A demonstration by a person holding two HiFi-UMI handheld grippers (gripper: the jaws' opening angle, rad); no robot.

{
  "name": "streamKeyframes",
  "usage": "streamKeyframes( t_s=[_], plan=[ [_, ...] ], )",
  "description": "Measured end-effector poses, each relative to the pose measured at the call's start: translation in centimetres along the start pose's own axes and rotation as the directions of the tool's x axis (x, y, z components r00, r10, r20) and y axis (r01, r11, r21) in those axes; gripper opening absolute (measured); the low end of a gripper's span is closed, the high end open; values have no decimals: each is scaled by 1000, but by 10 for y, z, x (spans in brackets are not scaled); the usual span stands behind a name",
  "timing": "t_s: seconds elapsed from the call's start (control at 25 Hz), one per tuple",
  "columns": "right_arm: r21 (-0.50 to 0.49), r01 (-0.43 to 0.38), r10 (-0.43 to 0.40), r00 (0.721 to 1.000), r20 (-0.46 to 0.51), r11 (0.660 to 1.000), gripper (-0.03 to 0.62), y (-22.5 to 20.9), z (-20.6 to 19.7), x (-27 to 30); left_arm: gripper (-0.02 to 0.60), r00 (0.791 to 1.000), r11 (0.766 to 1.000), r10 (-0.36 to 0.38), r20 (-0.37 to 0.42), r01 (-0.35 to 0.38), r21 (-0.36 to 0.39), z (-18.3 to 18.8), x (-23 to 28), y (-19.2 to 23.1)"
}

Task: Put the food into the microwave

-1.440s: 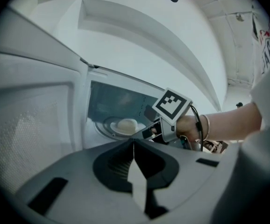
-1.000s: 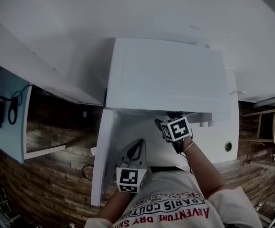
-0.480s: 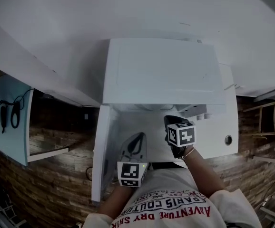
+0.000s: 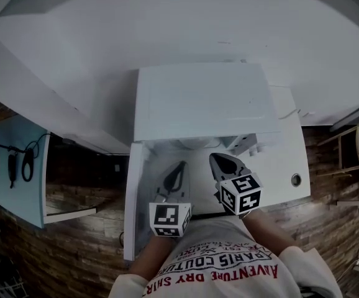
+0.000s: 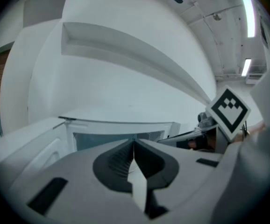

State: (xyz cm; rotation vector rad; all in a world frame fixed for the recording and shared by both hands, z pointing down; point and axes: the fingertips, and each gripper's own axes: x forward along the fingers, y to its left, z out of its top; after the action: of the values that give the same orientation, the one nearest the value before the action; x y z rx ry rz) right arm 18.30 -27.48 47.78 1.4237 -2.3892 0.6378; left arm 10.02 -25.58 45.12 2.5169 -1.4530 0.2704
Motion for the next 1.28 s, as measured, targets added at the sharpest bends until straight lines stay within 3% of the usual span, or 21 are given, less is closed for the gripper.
streamKeyframes(
  t_s=[0.2,0.32,0.56,1.28],
  plan=[
    [-60,6,3,988,156,998,11,10,46,-23,8,998,998,4,70,-8,56,34,2,1],
    [-52,-22,32,979,199,998,11,13,61,-29,8,994,998,7,104,-15,67,51,1,2],
    [-82,-30,47,973,227,996,11,14,71,-36,8,989,996,-1,147,-12,85,70,0,-3],
    [-87,-38,61,961,270,995,11,10,81,-51,8,986,998,20,164,-29,54,81,0,-6]
  ],
)
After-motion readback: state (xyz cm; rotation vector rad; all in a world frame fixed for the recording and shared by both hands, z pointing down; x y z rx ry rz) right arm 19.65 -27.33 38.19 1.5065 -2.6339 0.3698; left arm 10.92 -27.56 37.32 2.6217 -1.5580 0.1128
